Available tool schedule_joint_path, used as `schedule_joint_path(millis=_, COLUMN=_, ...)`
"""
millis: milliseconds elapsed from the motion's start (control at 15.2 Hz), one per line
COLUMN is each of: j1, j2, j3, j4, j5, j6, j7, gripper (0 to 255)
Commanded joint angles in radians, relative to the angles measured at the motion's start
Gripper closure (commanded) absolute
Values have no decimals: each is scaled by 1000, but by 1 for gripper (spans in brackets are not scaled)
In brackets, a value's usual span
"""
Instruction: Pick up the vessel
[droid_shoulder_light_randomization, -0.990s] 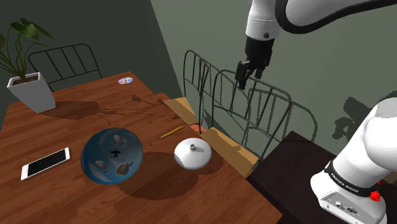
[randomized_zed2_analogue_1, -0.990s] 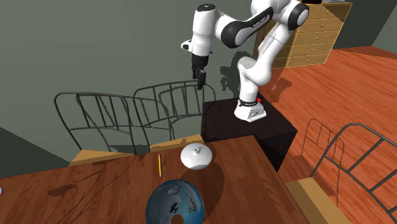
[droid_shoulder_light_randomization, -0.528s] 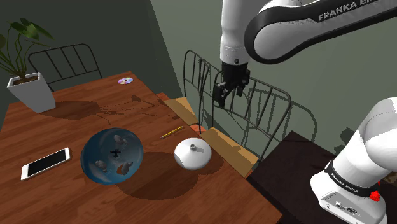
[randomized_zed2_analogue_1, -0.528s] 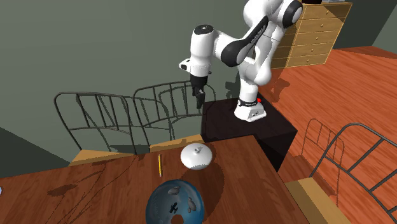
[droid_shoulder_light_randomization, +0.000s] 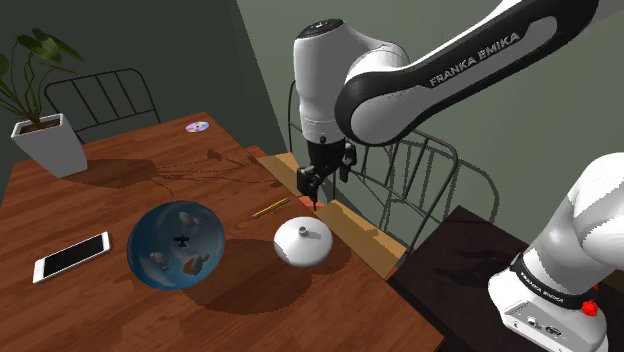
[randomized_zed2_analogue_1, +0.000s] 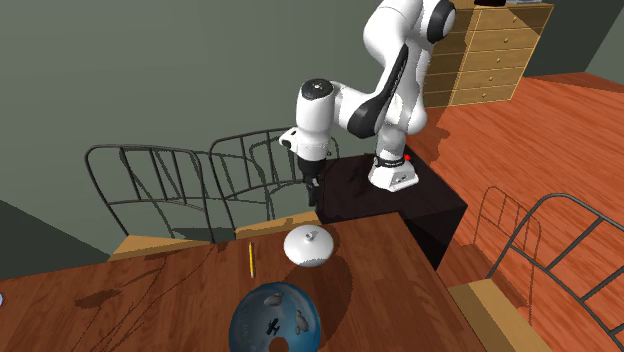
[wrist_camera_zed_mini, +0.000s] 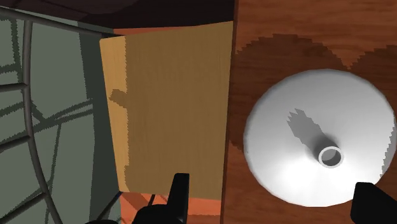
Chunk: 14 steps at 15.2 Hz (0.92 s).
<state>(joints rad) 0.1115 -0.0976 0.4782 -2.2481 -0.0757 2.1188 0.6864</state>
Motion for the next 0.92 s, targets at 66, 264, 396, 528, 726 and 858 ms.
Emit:
schedule_joint_path(millis=66, j1=12, j2=126, j3=29, j4=68, j5=-62, j6=25, j7=94, gripper=0)
schedule_joint_path(millis=264, j1=43, j2=254, j3=42, j4=149, j5=-129, j6=33, j7=186, gripper=0)
schedule_joint_path(millis=396, j1=62, j2=307, j3=40, j4=187, j5=-156, j6=33, j7=221, gripper=0)
schedule_joint_path(millis=528, j1=65, j2=324, j3=36, j4=178, j5=-169, j6=56, j7=231, gripper=0)
schedule_joint_path(millis=726, j1=70, j2=350, j3=29, j4=166, j5=-189, j6=88, j7=247, gripper=0)
schedule_joint_path(millis=858, j1=75, j2=373, j3=23, j4=158, j5=-208, j6=116, j7=261, gripper=0)
